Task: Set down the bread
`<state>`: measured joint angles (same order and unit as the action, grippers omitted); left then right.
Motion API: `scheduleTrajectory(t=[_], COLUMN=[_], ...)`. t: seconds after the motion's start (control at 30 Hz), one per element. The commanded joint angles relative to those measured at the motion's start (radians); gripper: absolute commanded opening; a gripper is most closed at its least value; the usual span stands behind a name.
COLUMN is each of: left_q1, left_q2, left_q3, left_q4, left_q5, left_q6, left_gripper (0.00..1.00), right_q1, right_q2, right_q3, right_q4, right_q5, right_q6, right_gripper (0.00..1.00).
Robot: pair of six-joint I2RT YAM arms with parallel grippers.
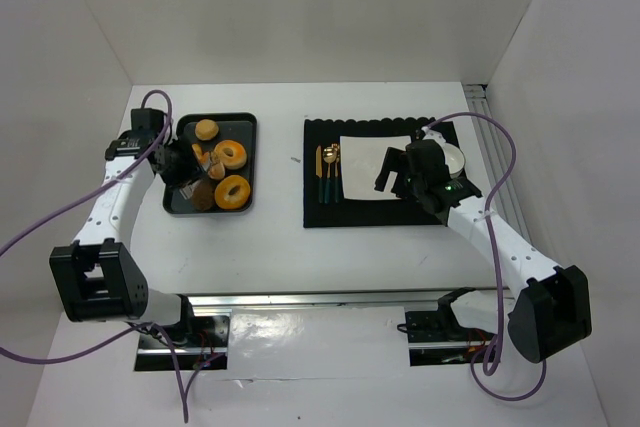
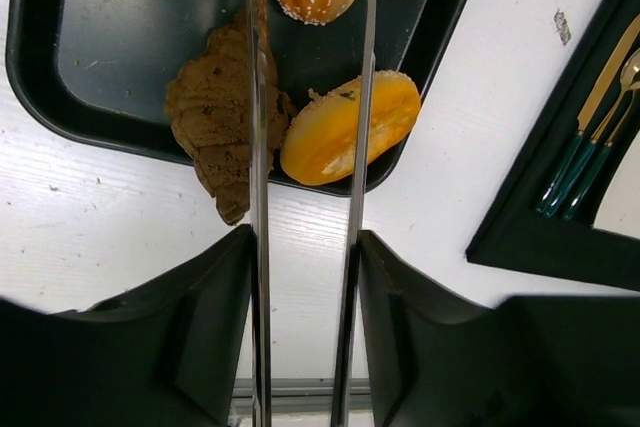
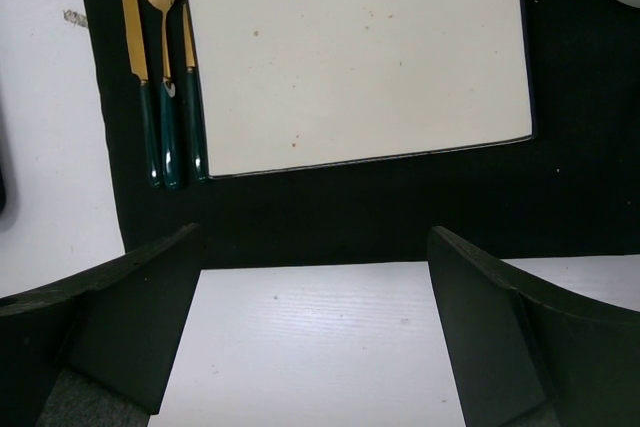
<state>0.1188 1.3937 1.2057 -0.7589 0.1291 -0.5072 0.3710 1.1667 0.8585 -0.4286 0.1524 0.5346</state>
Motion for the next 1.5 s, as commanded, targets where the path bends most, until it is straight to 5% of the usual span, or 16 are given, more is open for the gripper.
scheduleTrajectory(t=[0.0, 0.13, 0.3, 0.4, 0.67, 0.87, 1.17, 1.47], left_q1=[0.007, 0.027, 0.051, 0.021, -0.356, -0.576, -0.712, -0.734], left_q2=[0.001, -0.013, -0.079, -0.108, 0.013, 0.275, 0.689, 0.789], left_q3=[-0.001, 0.061, 0.164, 0.173, 0.202, 0.379, 0.730, 0.789], left_q4=[0.035, 0.012, -0.031, 0.044, 0.282, 0.358, 0.357, 0.290], left_q5=[0.024, 0.006, 0.024, 0.157, 0.313, 0.313, 0.373, 0.310], left_q6=[-0.011, 0.001, 0.021, 0.030, -0.099, -0.120, -0.151, -0.148], left_gripper=[0.55, 0.22, 0.21, 0.18, 0.09, 0.09, 0.09, 0.40], right_q1=[0.009, 0.009, 0.009, 0.009, 0.009, 0.009, 0.009, 0.009], right_q2=[-0.024, -0.024, -0.042, -0.052, -0.122, -0.265, -0.303, -0.303], right_q3=[0.031, 0.042, 0.062, 0.112, 0.249, 0.235, 0.290, 0.283], right_q4=[0.011, -0.018, -0.028, -0.056, -0.192, -0.252, -0.395, -0.395], right_q5=[0.018, 0.052, 0.052, 0.052, 0.211, 0.289, 0.363, 0.363], right_q6=[0.008, 0.008, 0.008, 0.008, -0.012, 0.002, -0.028, -0.019], right_gripper=[0.99, 0.99, 0.99, 0.99, 0.99, 0.99, 0.99, 0.99])
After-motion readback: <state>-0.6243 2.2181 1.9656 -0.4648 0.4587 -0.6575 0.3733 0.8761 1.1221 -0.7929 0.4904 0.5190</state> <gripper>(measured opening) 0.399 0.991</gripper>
